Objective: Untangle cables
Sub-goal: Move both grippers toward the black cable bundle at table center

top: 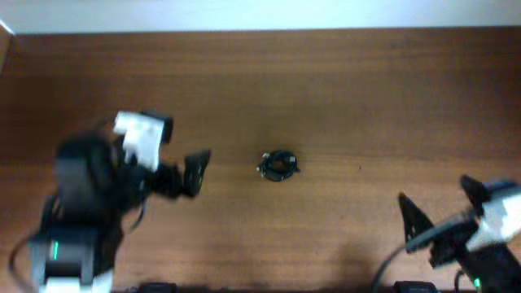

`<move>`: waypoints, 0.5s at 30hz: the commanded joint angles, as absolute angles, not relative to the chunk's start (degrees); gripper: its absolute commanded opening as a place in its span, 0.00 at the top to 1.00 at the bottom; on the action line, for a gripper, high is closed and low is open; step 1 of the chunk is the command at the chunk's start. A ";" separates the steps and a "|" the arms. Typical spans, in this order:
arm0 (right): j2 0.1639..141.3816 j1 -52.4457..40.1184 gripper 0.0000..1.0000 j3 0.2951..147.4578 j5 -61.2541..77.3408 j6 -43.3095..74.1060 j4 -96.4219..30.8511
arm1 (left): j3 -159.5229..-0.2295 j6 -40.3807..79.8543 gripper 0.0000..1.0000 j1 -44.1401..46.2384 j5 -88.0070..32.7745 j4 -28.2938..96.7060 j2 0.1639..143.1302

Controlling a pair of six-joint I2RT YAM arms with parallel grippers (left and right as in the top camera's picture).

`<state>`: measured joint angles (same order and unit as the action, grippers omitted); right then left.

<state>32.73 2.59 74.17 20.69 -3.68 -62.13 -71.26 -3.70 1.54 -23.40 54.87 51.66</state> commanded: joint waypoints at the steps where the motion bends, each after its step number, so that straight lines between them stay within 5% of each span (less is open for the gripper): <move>1: 38.13 2.66 0.01 76.38 43.20 -4.05 -68.36 | -82.35 -4.60 0.01 1.72 -38.70 62.22 68.23; 5: 44.95 2.66 0.02 75.88 47.33 -2.17 -68.60 | -82.56 -4.58 0.01 1.72 -39.03 63.81 78.39; 8: 51.68 2.63 0.01 75.85 42.06 11.33 -68.25 | -82.56 -1.89 0.01 1.72 -35.64 63.70 83.42; 15: 70.30 0.67 0.01 75.85 41.95 13.17 -70.28 | -82.56 3.86 0.01 3.44 -34.94 66.54 96.88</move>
<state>65.93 2.44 75.22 42.09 11.84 -69.76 -82.11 2.17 2.15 -35.11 64.86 92.44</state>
